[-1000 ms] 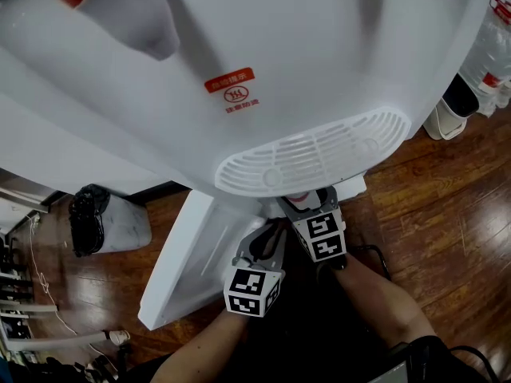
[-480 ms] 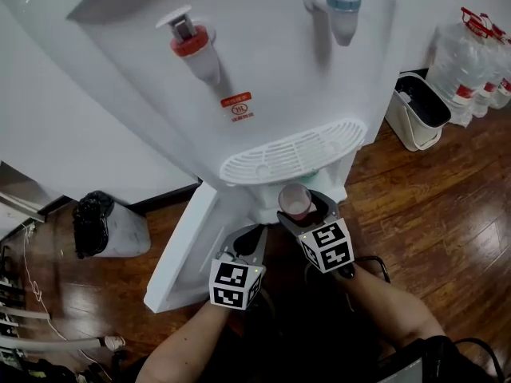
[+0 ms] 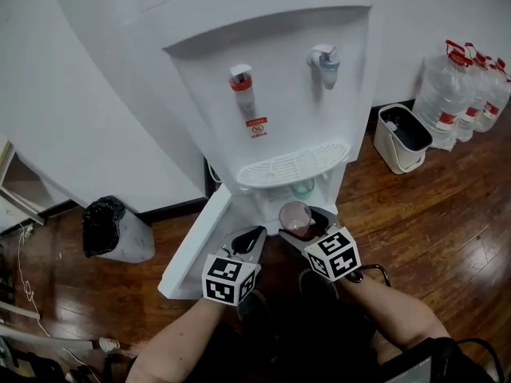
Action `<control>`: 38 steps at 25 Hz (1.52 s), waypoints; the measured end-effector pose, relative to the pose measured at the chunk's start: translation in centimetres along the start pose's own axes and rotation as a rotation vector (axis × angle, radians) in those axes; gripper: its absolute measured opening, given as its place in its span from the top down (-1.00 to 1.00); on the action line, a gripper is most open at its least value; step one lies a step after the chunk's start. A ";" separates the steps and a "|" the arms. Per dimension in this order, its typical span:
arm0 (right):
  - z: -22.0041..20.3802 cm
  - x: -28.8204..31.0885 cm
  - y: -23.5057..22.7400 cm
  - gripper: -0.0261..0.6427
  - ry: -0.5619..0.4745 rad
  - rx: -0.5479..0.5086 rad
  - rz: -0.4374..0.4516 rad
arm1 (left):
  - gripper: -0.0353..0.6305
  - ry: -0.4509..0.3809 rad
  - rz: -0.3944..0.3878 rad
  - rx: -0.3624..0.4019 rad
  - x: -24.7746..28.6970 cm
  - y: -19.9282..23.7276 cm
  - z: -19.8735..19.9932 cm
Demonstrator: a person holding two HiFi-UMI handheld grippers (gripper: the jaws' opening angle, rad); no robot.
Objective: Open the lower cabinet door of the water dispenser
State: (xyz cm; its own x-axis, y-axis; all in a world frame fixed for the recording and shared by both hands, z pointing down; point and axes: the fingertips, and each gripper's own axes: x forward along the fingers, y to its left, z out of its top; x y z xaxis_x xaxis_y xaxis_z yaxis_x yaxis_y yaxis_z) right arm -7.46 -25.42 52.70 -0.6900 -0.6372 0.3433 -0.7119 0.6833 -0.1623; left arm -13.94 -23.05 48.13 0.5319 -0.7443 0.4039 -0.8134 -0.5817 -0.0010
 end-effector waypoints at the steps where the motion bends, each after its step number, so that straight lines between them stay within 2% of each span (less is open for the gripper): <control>1: 0.6 -0.5 0.3 -0.18 0.001 -0.003 0.009 | 0.70 -0.001 -0.008 0.024 -0.6 -0.2 1.0; 4: 2.8 -1.9 1.2 -0.18 -0.001 -0.022 0.044 | 0.70 -0.018 -0.037 0.083 -2.4 -0.7 4.6; 6: 4.5 -2.9 2.2 -0.18 -0.007 -0.039 0.070 | 0.70 -0.036 -0.048 0.097 -3.8 -0.8 6.8; 11: 8.3 -6.0 4.3 -0.18 -0.006 -0.075 0.124 | 0.70 -0.123 -0.021 0.054 -6.7 -0.4 12.7; 15: 10.4 -8.4 6.2 -0.18 0.010 -0.092 0.208 | 0.70 -0.181 -0.043 0.039 -9.4 -1.7 15.4; 17: 11.7 -9.4 7.1 -0.18 0.010 -0.104 0.240 | 0.70 -0.214 -0.035 -0.003 -10.6 -1.7 16.6; 20: 13.6 -11.0 8.1 -0.18 0.022 -0.128 0.252 | 0.66 -0.257 -0.041 -0.119 -12.4 -1.6 17.7; 21: 14.2 -11.6 8.5 -0.18 0.026 -0.132 0.258 | 0.66 -0.263 -0.056 -0.132 -13.0 -1.8 17.9; 25: 17.2 -13.7 10.1 -0.18 0.017 -0.159 0.310 | 0.58 -0.255 -0.017 -0.095 -14.5 -1.5 18.4; 29: 19.7 -15.2 11.2 -0.19 0.005 -0.181 0.325 | 0.28 -0.321 0.034 -0.156 -16.6 -0.6 20.1; 33: 21.7 -16.2 12.7 -0.18 -0.025 -0.158 0.351 | 0.27 -0.389 0.061 -0.123 -19.3 -0.6 21.6; 35: 22.2 -16.4 13.3 -0.18 -0.027 -0.167 0.354 | 0.27 -0.393 0.075 -0.116 -19.7 -0.9 21.7; 38: 22.6 -16.7 14.2 -0.19 -0.026 -0.177 0.354 | 0.10 -0.374 0.062 -0.099 -19.5 -1.8 21.2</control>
State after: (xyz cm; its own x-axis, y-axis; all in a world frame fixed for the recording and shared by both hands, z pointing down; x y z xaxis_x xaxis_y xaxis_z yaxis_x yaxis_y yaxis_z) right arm -9.04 -13.11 23.73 -0.8933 -0.3583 0.2713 -0.3972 0.9119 -0.1036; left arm -17.87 -14.43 20.83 0.5155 -0.8557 0.0447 -0.8557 -0.5112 0.0805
